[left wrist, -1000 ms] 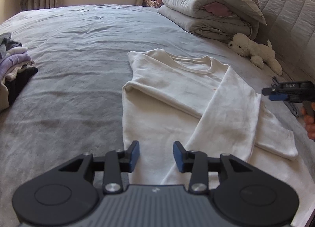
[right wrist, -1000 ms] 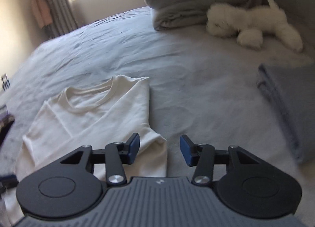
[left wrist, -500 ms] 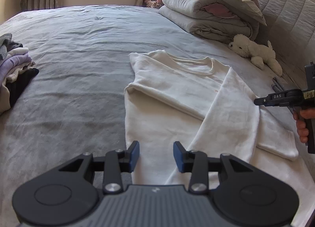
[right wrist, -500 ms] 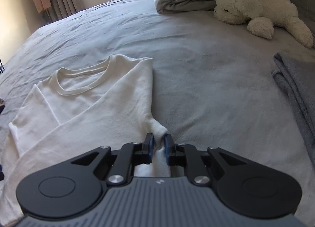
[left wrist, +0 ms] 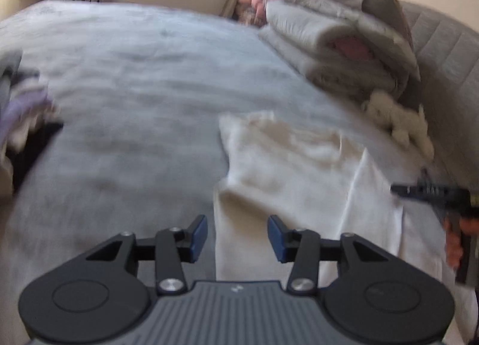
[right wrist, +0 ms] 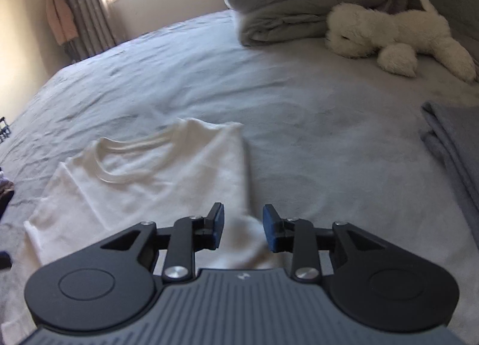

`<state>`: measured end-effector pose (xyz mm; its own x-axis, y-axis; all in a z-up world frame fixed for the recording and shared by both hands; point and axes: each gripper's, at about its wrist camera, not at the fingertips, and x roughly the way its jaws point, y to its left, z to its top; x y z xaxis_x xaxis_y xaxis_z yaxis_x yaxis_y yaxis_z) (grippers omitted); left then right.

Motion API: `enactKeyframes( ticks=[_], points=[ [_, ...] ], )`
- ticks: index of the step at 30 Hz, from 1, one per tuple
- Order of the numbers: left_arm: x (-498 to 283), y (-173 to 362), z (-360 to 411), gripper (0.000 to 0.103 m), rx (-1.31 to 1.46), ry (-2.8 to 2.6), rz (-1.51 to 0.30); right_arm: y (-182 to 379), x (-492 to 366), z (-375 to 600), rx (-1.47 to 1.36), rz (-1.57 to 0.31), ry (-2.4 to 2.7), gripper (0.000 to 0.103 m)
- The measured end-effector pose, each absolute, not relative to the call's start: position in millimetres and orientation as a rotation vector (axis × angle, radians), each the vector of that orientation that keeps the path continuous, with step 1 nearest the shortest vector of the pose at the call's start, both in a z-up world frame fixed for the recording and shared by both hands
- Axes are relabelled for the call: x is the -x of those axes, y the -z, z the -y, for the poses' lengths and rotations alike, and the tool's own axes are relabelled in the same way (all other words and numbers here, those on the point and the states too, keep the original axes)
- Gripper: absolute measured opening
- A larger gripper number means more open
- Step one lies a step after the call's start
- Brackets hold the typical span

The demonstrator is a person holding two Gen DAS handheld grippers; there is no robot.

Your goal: Fold clothes

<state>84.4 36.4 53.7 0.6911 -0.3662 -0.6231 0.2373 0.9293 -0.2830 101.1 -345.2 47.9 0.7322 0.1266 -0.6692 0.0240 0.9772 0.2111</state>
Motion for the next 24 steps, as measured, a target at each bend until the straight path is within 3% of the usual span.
enactKeyframes(
  ticks=[7, 8, 12, 18, 19, 22, 24],
  points=[
    [-126.2, -29.5, -28.6, 0.053, 0.236, 0.353, -0.755, -70.2, -122.2, 271.6, -0.103, -0.687, -0.25, 0.032],
    [-128.4, -26.6, -26.8, 0.051, 0.239, 0.364, -0.753, -71.4, -131.2, 255.8, -0.088, -0.687, -0.287, 0.033],
    [-129.7, -17.5, -24.5, 0.027, 0.211, 0.381, -0.752, -69.3, -172.4, 189.3, -0.025, -0.701, -0.435, 0.032],
    [-131.7, -11.6, -35.1, 0.016, 0.271, 0.391, -0.745, -48.0, -215.4, 111.0, 0.126, -0.757, -0.489, 0.032],
    [-130.8, -11.9, -35.0, 0.016, 0.27, 0.389, -0.741, -43.2, -219.4, 101.9, 0.165, -0.773, -0.481, 0.031],
    [-127.4, -18.2, -34.0, 0.014, 0.27, 0.371, -0.726, -35.5, -218.9, 101.4, 0.178, -0.762, -0.482, 0.013],
    [-124.6, -23.2, -33.6, 0.014, 0.267, 0.357, -0.711, -33.1, -216.2, 108.4, 0.149, -0.737, -0.491, 0.01]
  ],
)
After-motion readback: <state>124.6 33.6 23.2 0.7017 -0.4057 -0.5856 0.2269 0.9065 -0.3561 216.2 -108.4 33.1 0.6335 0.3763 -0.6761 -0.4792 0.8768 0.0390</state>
